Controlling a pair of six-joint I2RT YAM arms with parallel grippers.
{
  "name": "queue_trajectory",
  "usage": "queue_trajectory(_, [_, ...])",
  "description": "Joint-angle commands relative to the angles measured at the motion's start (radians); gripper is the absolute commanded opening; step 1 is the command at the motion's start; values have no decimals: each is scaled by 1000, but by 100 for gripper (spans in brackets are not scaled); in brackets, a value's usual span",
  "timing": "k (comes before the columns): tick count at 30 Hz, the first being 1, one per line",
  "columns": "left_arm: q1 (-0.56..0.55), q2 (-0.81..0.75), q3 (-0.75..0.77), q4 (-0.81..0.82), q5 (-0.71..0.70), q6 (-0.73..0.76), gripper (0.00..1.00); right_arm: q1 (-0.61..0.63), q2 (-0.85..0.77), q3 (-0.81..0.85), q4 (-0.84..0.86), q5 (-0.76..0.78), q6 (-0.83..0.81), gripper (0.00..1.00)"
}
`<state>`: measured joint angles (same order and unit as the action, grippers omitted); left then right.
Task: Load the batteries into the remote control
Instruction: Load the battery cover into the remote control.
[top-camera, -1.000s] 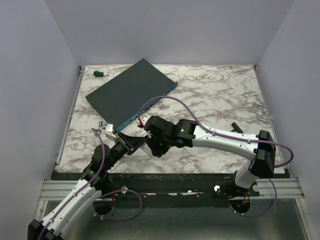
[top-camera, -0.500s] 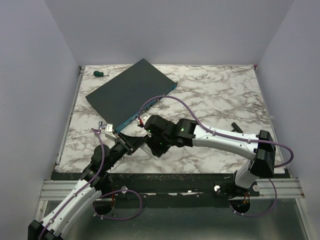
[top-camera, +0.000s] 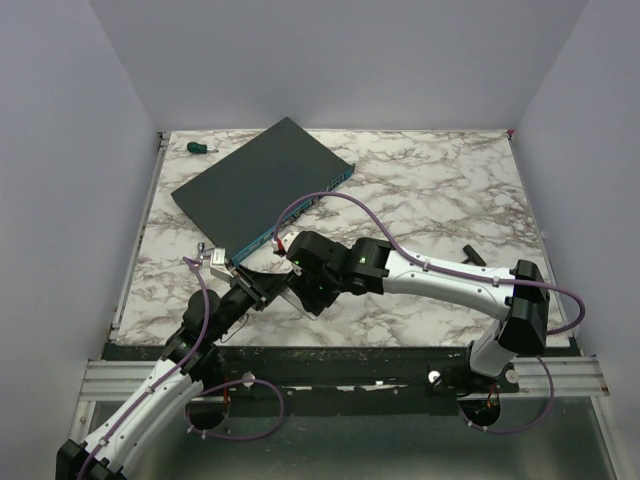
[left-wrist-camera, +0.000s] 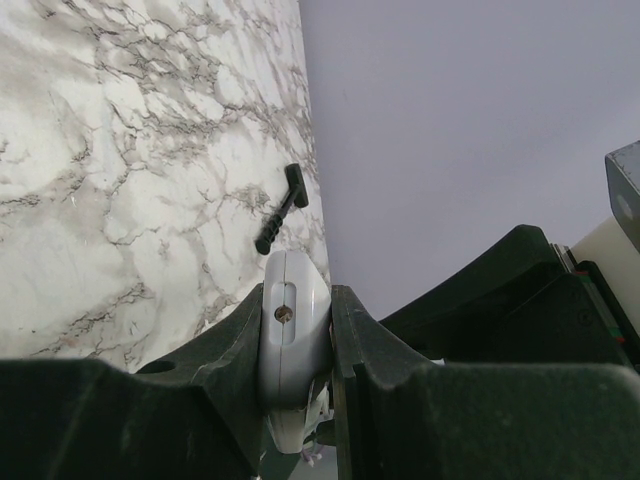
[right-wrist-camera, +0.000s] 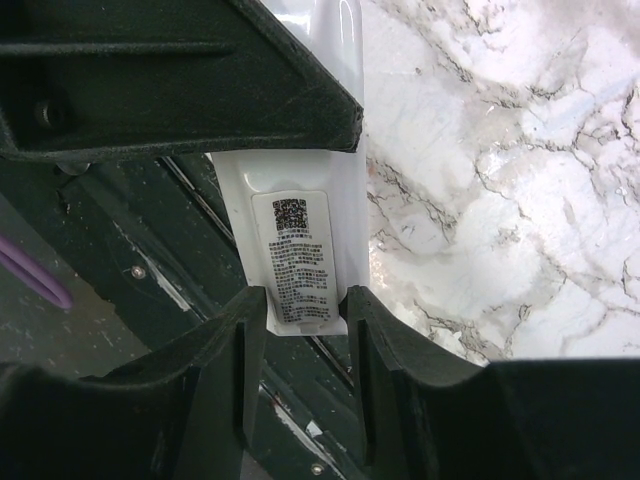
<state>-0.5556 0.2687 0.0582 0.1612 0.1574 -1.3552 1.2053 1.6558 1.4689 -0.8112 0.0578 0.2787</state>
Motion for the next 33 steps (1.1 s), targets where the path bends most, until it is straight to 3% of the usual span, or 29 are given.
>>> queue_trajectory(1, [5,3,-4,67,24,-28,0,4,13,23,-14,30,-18,45])
queue_trajectory(20, [6,6,-6,72,30,-30,0,4,-3,26,-8,47,-23,57])
queue_trajectory(33, [8,7,-9,73,33,-31,0,5,-52,-1,83,-42,-24,75])
